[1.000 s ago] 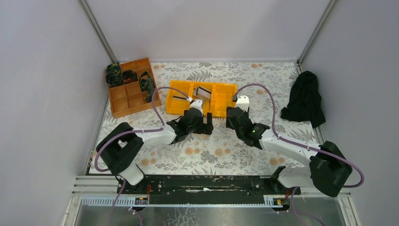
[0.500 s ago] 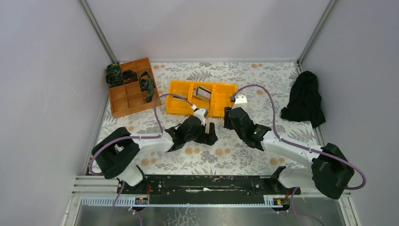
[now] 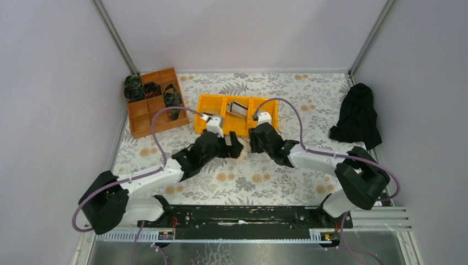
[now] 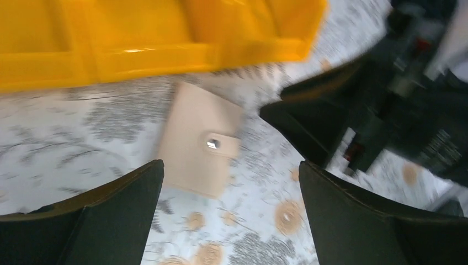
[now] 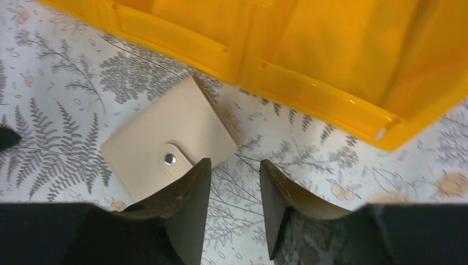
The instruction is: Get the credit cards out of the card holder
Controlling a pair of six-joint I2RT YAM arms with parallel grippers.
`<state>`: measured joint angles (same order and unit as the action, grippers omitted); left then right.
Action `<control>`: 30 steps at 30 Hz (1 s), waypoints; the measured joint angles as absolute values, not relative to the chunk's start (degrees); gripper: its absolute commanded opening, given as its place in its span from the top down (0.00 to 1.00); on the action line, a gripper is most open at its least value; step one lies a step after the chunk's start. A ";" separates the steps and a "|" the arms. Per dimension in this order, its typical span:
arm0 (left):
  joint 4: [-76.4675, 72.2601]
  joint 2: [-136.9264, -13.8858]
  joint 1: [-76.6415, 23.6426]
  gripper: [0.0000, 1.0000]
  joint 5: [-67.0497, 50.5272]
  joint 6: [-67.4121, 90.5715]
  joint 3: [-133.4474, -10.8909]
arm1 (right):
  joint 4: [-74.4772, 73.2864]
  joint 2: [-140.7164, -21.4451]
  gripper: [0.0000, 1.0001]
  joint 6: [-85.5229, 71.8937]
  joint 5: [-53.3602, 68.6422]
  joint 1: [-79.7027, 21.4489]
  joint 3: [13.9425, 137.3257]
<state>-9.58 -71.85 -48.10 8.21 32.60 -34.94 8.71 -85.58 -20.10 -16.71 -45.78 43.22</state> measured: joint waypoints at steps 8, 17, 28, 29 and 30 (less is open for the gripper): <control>-5.34 -70.15 -29.76 0.01 8.05 37.89 -28.51 | 8.64 -93.32 0.38 -17.15 -12.34 -47.99 51.72; -3.88 -72.66 -26.55 0.01 4.58 38.11 -28.12 | 5.96 -101.41 0.38 -14.09 -12.47 -52.80 57.56; -3.92 -75.46 -25.76 0.00 3.60 38.11 -28.12 | 5.08 -103.09 0.42 -14.37 -13.45 -52.93 57.08; -3.95 -75.70 -25.74 0.00 3.33 38.11 -28.12 | 5.08 -103.09 0.42 -14.37 -13.50 -52.93 57.04; -4.01 -76.01 -25.71 0.00 2.94 38.11 -28.12 | 5.10 -103.09 0.42 -14.41 -13.67 -52.93 57.01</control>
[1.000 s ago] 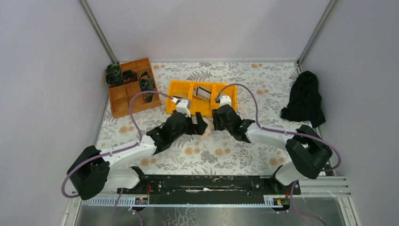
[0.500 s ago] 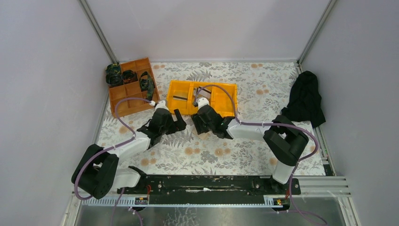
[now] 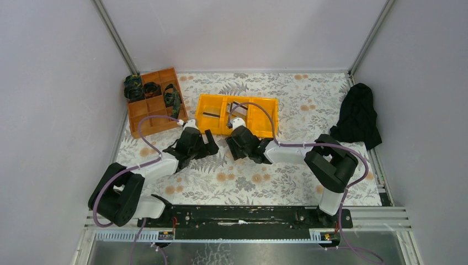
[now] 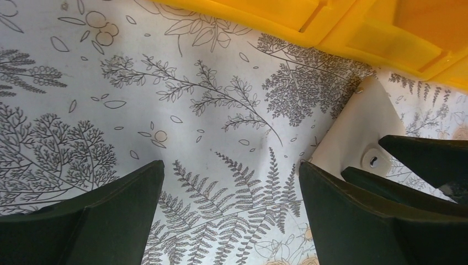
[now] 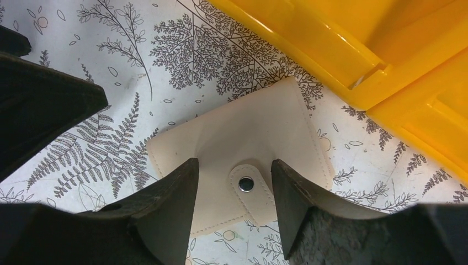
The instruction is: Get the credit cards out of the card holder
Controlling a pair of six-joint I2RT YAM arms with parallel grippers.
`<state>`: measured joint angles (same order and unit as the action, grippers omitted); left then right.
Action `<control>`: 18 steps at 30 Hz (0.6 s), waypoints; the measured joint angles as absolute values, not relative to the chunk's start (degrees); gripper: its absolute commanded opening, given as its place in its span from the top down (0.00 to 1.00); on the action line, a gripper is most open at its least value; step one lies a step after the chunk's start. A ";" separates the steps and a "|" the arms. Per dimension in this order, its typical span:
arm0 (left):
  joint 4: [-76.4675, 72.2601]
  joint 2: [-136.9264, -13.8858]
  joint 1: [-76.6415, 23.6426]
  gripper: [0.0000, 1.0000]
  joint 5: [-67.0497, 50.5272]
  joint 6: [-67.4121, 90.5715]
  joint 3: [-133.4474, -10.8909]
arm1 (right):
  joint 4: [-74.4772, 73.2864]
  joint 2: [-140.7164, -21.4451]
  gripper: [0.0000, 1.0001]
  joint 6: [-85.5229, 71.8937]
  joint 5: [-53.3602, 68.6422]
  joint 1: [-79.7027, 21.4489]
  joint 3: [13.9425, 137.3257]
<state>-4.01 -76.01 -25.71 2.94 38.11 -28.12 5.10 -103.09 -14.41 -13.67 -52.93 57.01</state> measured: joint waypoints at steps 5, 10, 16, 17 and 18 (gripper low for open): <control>-4.58 -76.34 -25.58 0.00 2.24 38.11 -28.12 | 5.96 -103.09 0.45 -14.87 -14.31 -52.93 56.38; -4.60 -76.34 -25.39 0.00 1.96 38.11 -28.12 | 7.09 -103.02 0.55 -15.42 -15.42 -52.95 55.55; -4.60 -76.34 -25.36 0.00 1.91 38.11 -28.12 | 8.14 -102.59 0.83 -16.27 -17.21 -52.88 54.41; -4.62 -76.34 -25.36 0.00 1.89 38.11 -28.12 | 8.21 -102.50 0.88 -16.43 -17.32 -52.88 54.35; -4.64 -76.34 -25.36 0.00 1.85 38.11 -28.12 | 8.34 -102.48 0.93 -16.53 -17.34 -52.88 54.24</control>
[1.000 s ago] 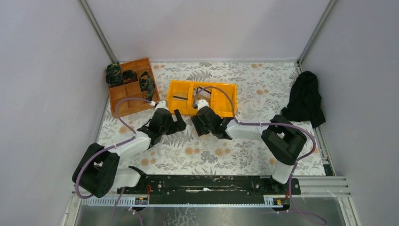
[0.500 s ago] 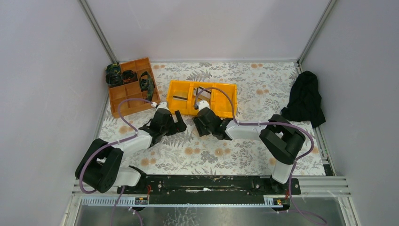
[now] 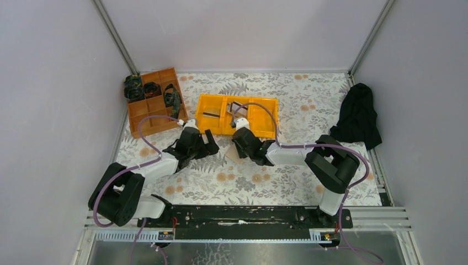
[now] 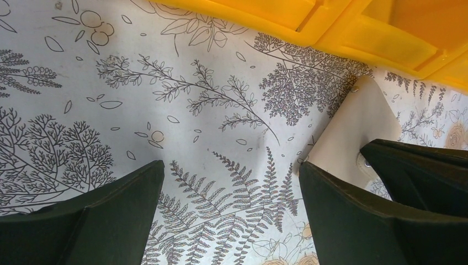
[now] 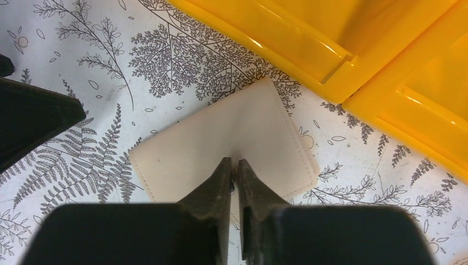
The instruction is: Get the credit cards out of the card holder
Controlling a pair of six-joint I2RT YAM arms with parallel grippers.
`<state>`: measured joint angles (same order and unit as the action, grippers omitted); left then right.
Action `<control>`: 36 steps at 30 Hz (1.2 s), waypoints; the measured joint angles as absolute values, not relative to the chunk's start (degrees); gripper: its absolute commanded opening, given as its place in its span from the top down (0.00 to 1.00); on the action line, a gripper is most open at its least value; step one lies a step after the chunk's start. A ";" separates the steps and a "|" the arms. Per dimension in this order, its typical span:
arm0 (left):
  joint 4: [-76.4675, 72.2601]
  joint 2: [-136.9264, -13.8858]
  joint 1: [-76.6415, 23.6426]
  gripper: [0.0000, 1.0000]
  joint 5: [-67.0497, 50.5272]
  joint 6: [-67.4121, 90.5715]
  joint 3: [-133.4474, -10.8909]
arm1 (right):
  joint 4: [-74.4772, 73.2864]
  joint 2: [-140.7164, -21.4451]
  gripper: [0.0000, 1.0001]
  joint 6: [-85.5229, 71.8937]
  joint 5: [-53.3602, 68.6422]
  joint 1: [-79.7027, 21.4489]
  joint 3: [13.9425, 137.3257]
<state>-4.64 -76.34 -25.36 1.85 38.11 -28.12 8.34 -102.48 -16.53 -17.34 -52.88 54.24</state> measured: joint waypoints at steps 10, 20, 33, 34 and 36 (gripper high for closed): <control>-4.78 -76.40 -25.32 0.00 1.21 38.11 -28.12 | 8.36 -101.30 1.00 -17.26 -17.39 -52.88 53.15; -5.04 -76.40 -25.32 0.01 0.30 38.11 -28.10 | 3.77 -93.27 1.00 -17.32 -16.78 -52.88 48.99; -6.33 -76.40 -25.32 0.01 -2.02 38.15 -27.75 | 9.72 -76.47 1.00 -18.02 -10.31 -52.84 43.92; -6.46 -76.40 -25.32 0.01 -2.17 38.15 -27.68 | 10.81 -76.18 1.00 -18.04 -9.72 -52.82 43.59; -6.85 -76.34 -25.32 0.01 -2.59 38.15 -27.38 | 11.20 -76.64 1.00 -18.02 -9.45 -52.82 43.53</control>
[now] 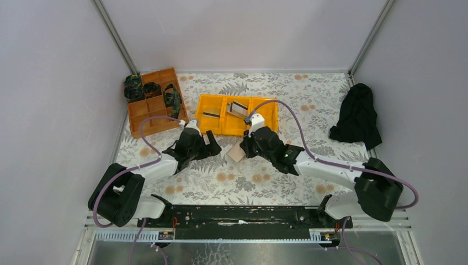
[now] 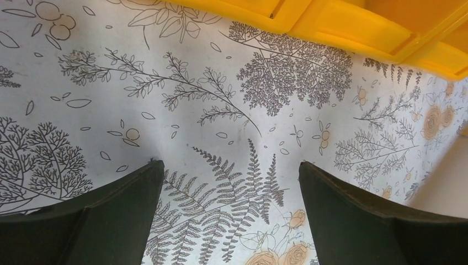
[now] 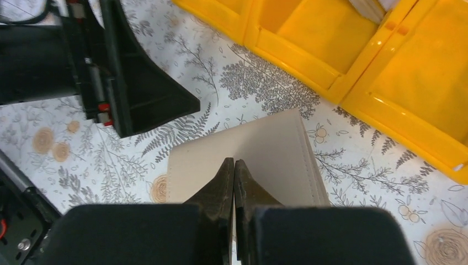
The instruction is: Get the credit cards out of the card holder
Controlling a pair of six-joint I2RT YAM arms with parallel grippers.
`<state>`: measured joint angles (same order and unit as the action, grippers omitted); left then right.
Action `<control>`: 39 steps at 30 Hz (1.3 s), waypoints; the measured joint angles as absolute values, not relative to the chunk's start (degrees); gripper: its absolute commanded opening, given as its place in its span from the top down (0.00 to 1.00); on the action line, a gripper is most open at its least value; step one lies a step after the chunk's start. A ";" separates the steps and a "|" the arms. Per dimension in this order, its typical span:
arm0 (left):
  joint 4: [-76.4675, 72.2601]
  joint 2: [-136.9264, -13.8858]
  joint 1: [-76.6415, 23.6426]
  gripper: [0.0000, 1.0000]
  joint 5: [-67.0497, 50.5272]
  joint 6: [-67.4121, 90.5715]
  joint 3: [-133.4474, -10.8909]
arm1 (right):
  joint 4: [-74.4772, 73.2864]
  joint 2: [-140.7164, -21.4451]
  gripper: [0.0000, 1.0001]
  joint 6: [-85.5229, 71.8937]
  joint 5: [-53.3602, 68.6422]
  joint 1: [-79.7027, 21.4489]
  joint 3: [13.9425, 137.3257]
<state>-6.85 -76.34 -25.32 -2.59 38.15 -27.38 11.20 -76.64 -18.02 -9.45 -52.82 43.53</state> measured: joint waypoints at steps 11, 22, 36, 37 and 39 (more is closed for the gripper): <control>-18.68 -68.20 -25.30 0.46 -12.19 40.75 -19.22 | 10.83 -90.50 1.00 -19.20 -8.32 -52.73 44.07; -39.90 -77.12 -28.14 1.00 -25.98 49.41 -15.51 | 11.07 -92.42 1.00 -19.77 -7.88 -52.71 44.07; -42.81 -90.67 -35.33 1.00 -24.43 51.03 -17.63 | 10.94 -92.51 1.00 -19.62 -8.03 -52.71 44.07; -42.85 -91.22 -35.46 1.00 -24.27 51.09 -18.04 | 10.87 -92.42 1.00 -19.31 -8.19 -52.69 44.07; -41.98 -92.92 -36.80 1.00 -23.49 51.03 -20.38 | 10.87 -92.09 1.00 -18.94 -8.56 -52.27 44.07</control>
